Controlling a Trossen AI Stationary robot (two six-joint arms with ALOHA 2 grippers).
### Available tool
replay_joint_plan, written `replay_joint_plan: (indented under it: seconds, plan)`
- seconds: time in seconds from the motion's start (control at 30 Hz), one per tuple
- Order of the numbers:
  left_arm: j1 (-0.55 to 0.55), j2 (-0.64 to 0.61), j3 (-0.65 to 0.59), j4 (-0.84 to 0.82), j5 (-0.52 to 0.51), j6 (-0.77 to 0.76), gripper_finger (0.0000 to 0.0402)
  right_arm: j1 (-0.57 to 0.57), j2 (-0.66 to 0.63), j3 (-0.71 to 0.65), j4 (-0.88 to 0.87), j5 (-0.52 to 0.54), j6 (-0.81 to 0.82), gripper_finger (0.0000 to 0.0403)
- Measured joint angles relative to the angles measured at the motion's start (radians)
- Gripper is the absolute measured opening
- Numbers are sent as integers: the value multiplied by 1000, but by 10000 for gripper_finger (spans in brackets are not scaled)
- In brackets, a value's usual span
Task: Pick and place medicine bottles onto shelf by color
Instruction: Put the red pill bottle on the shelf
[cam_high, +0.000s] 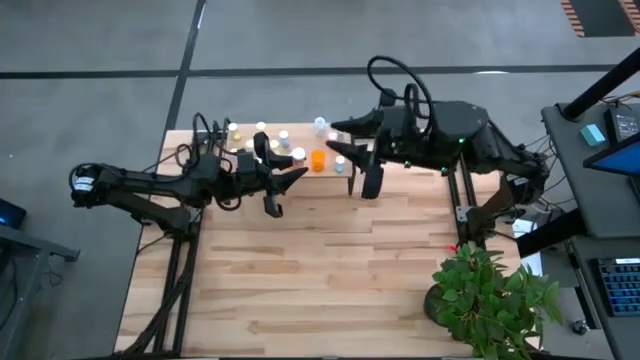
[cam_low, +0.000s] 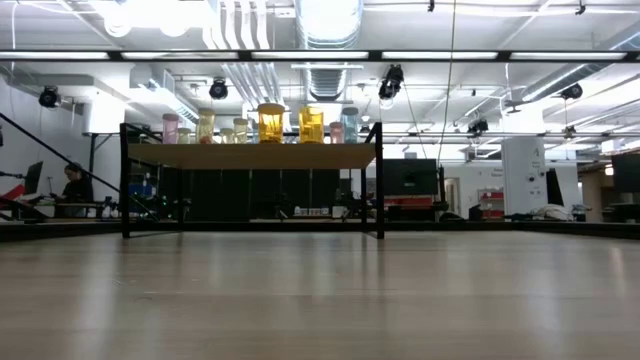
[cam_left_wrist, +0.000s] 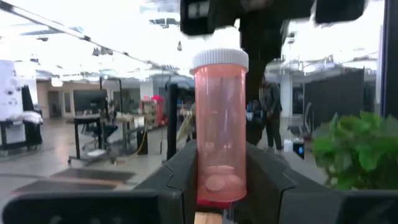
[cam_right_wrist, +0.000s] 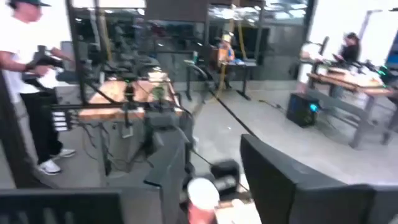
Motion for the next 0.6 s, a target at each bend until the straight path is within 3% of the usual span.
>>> replay_joint_plan:
  seconds: [0.27, 0.47, 0.6]
  plan:
    - [-1, 6, -2, -12, 0, 0, 82, -2, 158, 91, -5, -29, -76, 22]
    - [-1, 3, -2, -11, 19, 1, 82, -28, 215, 123, -77, -35, -22, 9]
    - [-2, 2, -2, -11, 24, 1, 82, -31, 198, 125, 11, -58, -54, 9]
